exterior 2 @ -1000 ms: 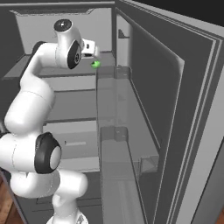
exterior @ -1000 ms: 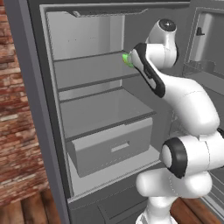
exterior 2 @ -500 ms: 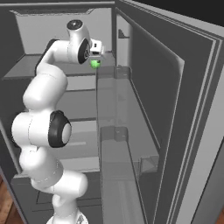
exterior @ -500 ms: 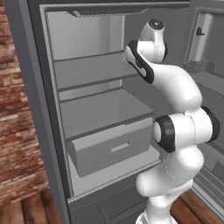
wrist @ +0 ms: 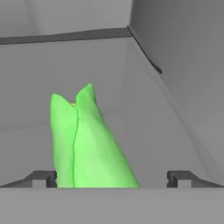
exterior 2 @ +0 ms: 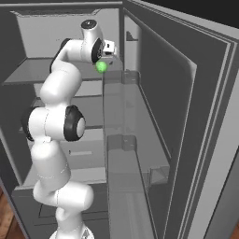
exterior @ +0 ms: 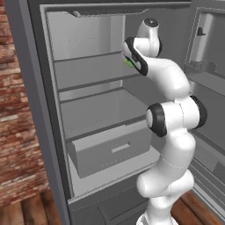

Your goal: Gather the corn and avocado from the fridge and place them on a tray on the dining counter. Then gather the steak and chicken drumstick from the fridge and place them on the other tray.

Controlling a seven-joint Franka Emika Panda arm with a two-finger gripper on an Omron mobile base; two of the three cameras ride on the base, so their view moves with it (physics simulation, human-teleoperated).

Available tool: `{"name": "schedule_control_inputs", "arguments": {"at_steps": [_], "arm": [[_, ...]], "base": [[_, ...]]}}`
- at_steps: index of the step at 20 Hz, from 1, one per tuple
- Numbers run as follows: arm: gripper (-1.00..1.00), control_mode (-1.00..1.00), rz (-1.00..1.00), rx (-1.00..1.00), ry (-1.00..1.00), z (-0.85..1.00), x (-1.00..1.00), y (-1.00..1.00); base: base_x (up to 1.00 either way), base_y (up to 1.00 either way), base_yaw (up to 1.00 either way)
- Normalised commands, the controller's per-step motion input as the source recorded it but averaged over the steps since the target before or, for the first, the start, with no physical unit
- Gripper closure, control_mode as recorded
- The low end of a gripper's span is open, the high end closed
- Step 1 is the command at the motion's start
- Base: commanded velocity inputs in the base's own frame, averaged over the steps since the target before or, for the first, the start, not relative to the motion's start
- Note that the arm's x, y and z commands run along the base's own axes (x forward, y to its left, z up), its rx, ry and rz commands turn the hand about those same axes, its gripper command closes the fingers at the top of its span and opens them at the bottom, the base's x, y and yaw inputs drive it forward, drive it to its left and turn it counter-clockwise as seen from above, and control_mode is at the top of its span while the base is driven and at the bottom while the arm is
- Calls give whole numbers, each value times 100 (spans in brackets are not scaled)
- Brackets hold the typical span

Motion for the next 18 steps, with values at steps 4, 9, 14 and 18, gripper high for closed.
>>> {"name": "schedule_control_inputs", "arguments": {"at_steps": [4, 9, 14, 18], "arm": [[-100, -100, 0, -5, 3, -32, 8, 1], [-100, -100, 0, -6, 3, -41, 1, 11], [100, -100, 0, -4, 2, -48, 0, 28], [100, -100, 0, 0, -2, -14, -24, 20]], "base": [[0, 0, 0], [0, 0, 0], [0, 0, 0], [0, 0, 0]]}}
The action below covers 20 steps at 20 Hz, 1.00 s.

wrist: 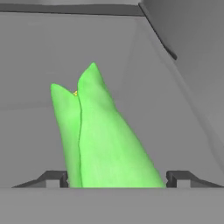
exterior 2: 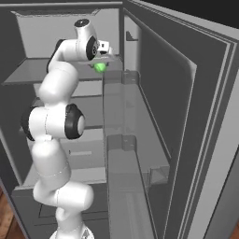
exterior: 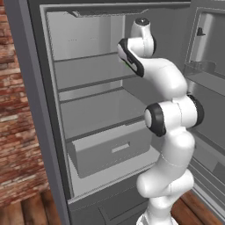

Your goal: Gather the corn and avocado from the fridge and place them on a tray on the dining counter. Then gather the steak and chicken drumstick from the fridge and place them on the other tray.

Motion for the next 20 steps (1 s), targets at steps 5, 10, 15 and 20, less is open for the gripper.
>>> {"name": "schedule_control_inputs", "arguments": {"at_steps": [5, 10, 15, 20], "arm": [[100, -100, 0, 0, -13, 0, -80, 21], [100, -100, -1, 0, -12, 0, -97, 23], [100, -100, -4, 1, -7, 2, -100, 7], [100, -100, -4, 4, 0, 17, -100, 2]], "base": [[0, 0, 0], [0, 0, 0], [0, 0, 0], [0, 0, 0]]}}
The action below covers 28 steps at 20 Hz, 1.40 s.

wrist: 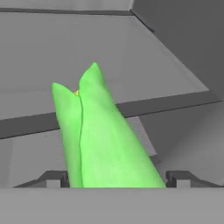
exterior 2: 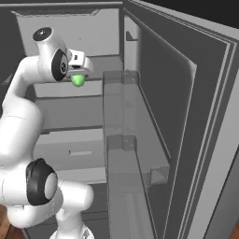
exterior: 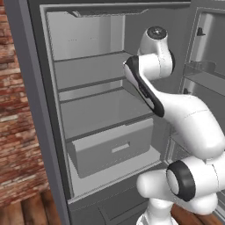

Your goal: Gather the corn and avocado from the fridge and place them on a tray on the dining counter. Then gather the steak and chicken drumstick from the fridge and place them on the other tray.

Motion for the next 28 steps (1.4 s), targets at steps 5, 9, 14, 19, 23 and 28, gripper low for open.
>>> {"name": "schedule_control_inputs", "arguments": {"at_steps": [5, 9, 14, 19, 23, 28], "arm": [[100, -100, -4, 3, 0, 23, -100, 6], [100, -100, -6, 1, 2, 19, -100, 19], [100, -100, -7, 1, 0, 0, -100, 16], [100, -100, -5, 0, 0, -6, -91, 3], [100, -100, -2, 0, 0, -18, -42, 0], [100, 100, 0, 0, 0, -5, -7, 0]], "base": [[0, 0, 0], [0, 0, 0], [0, 0, 0], [0, 0, 0], [0, 0, 0], [-74, 1, -4]]}}
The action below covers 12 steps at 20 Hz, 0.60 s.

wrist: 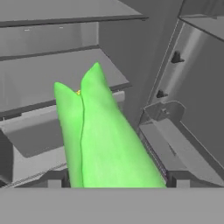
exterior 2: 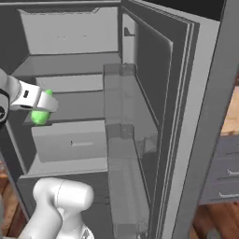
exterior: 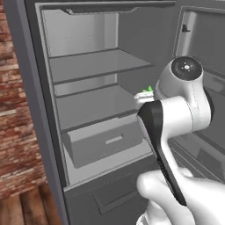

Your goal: Gather the corn and avocado from the fridge and place them on a tray on the dining counter. Then gather the steak and chicken drumstick from the fridge and place them on the other tray.

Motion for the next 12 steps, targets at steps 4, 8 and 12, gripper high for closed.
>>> {"name": "schedule_control_inputs", "arguments": {"at_steps": [4, 8, 12], "arm": [[100, 100, 0, 0, 0, 0, 0, 0], [100, 100, 0, 0, 0, 0, 0, 0], [100, 100, 0, 0, 0, 0, 0, 0]], "base": [[-100, 52, -28], [-84, 78, -37], [-74, 74, -42]]}}
